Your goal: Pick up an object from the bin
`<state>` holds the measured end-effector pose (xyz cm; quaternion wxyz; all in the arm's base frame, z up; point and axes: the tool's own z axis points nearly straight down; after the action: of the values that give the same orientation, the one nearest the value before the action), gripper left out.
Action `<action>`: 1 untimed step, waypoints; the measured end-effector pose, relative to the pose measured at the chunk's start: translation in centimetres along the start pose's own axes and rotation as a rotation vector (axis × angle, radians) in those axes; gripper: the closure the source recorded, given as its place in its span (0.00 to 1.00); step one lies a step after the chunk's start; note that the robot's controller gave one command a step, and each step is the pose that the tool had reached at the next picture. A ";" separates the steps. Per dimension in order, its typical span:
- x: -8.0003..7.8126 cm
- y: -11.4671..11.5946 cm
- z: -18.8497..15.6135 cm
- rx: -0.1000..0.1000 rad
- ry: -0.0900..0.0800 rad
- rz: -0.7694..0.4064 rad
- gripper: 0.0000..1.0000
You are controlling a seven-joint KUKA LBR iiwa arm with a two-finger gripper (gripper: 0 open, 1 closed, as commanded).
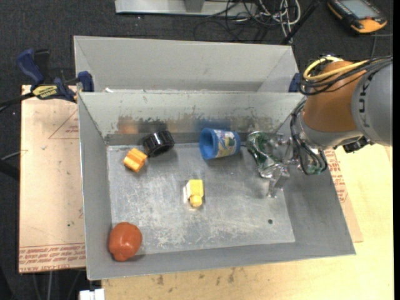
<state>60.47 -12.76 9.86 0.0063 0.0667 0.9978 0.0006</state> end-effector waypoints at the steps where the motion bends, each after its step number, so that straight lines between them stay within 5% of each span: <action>1: -4.9 -0.7 0.6 0.001 0.020 -0.205 1.00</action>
Offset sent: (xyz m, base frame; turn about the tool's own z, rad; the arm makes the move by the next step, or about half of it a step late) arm 0.0000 0.0000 0.0000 0.0000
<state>65.21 -14.09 9.29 -0.0035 -0.0356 0.9994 0.0003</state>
